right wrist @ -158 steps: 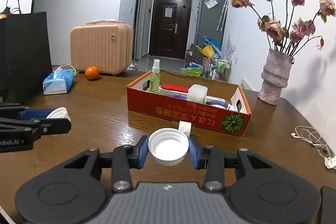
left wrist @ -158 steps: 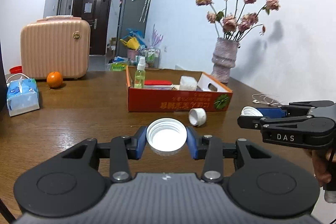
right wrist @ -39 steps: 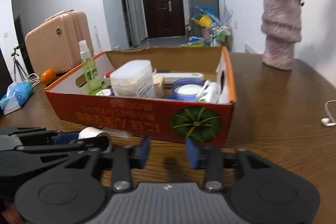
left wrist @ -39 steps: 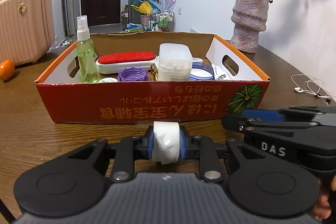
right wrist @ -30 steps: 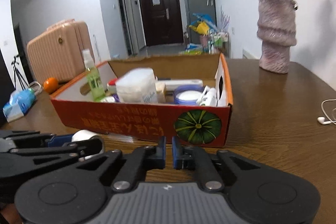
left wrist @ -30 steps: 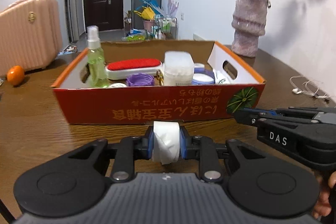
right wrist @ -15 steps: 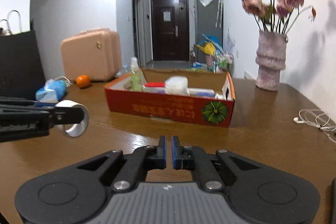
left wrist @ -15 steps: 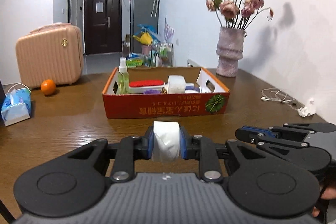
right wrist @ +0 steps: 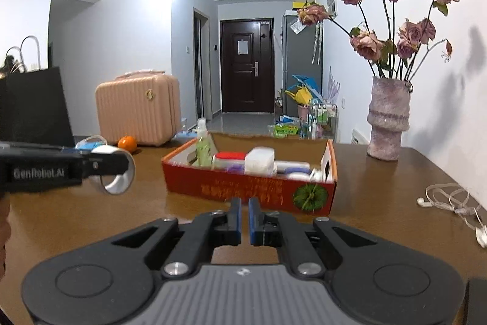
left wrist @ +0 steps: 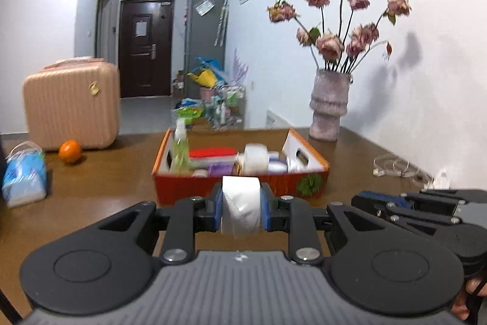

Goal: Organize rigid objects

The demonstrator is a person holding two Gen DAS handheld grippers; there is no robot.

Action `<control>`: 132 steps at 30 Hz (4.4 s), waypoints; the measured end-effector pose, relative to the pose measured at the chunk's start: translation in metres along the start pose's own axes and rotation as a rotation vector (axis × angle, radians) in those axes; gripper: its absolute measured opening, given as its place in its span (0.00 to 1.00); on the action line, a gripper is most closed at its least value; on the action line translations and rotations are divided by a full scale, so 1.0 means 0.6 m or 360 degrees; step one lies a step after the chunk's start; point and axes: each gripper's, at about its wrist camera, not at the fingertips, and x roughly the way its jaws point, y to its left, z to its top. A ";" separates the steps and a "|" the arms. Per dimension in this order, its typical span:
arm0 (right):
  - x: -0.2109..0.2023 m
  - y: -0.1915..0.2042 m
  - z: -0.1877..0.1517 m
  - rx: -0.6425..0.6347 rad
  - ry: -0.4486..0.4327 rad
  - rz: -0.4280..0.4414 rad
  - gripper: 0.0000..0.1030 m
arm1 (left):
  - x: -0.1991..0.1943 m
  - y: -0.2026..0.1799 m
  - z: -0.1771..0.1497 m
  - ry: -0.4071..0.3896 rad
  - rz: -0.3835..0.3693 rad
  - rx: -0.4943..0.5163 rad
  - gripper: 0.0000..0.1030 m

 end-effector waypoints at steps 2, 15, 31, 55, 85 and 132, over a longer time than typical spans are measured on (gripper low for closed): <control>0.027 -0.019 0.025 0.0018 -0.0013 0.0008 0.05 | 0.040 0.009 0.038 0.0004 -0.0026 -0.0001 0.23; 0.392 -0.182 0.220 0.0147 0.0190 -0.0030 0.05 | 0.583 -0.012 0.226 0.0571 -0.0137 0.0052 0.23; 0.585 -0.194 0.210 0.0011 0.0482 -0.0128 0.08 | 0.643 0.023 0.224 0.0583 -0.0006 0.0118 0.63; 0.000 0.044 0.089 -0.0049 -0.0247 -0.0097 0.96 | -0.129 0.093 -0.019 -0.0304 0.0417 0.0171 1.00; -0.258 0.155 -0.164 -0.0052 -0.0110 -0.0059 1.00 | -0.342 0.030 -0.228 -0.0266 0.0369 0.0070 1.00; -0.265 0.144 -0.170 0.0022 -0.0140 -0.0075 1.00 | -0.341 0.025 -0.226 -0.0301 0.0330 0.0081 1.00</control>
